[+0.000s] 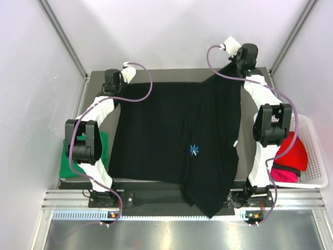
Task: Fold and stack the t-shirts
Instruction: Flatten the tshirt out, then fold the tshirt
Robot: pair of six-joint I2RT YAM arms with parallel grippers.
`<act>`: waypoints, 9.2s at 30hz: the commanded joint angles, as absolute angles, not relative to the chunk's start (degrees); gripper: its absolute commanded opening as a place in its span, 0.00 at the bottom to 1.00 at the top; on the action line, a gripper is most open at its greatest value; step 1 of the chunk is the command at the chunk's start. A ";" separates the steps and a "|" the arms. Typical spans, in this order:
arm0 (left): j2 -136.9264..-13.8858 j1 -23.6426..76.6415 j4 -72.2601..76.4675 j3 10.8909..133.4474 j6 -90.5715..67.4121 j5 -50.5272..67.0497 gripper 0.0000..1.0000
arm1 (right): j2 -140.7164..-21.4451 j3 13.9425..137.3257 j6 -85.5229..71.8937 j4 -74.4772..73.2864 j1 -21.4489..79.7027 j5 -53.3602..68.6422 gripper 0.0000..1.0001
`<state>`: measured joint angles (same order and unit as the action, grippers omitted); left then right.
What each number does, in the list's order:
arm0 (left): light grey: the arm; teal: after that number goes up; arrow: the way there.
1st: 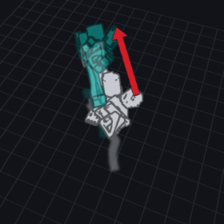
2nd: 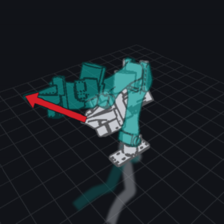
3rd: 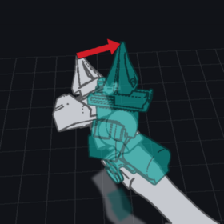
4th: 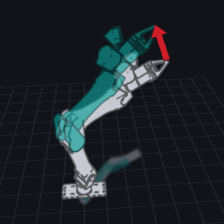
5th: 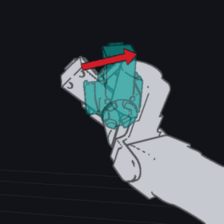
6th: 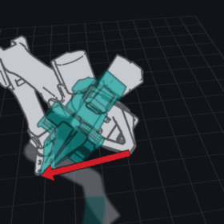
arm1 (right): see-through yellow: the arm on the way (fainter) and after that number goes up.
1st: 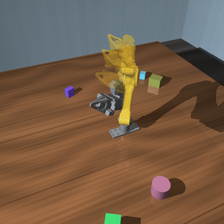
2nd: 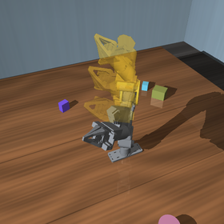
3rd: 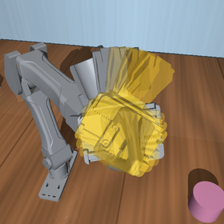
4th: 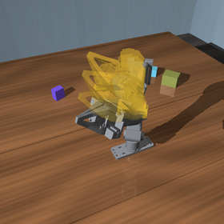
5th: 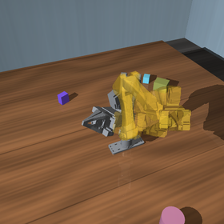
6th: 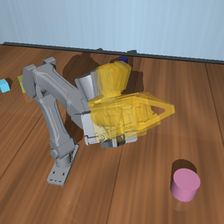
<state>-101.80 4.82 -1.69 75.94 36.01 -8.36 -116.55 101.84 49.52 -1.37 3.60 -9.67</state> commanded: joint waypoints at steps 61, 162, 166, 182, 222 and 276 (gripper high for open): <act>-58.62 5.45 -33.24 105.95 34.37 -7.65 0.00 | -63.43 115.77 46.49 -16.28 6.24 -2.73 0.00; -127.96 -3.95 0.26 103.70 20.21 -1.41 0.00 | -128.49 118.38 41.31 -12.39 5.19 -7.12 0.00; -132.53 -3.96 3.14 107.49 21.53 4.03 0.00 | -131.83 121.37 40.00 -12.39 5.19 -7.03 0.00; -138.96 -3.69 7.73 115.49 15.99 4.93 0.00 | -135.45 124.54 36.83 -11.07 4.75 -8.00 0.00; -109.08 -11.42 20.04 73.14 17.23 12.48 0.00 | -99.15 77.36 33.40 -6.15 3.69 -3.61 0.00; -90.96 -11.60 5.72 60.37 13.10 14.32 0.49 | -84.10 58.97 27.59 -9.23 3.69 9.75 0.39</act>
<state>-92.66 -11.25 4.64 57.36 16.45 12.64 -83.46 57.25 28.23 -8.95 3.95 6.50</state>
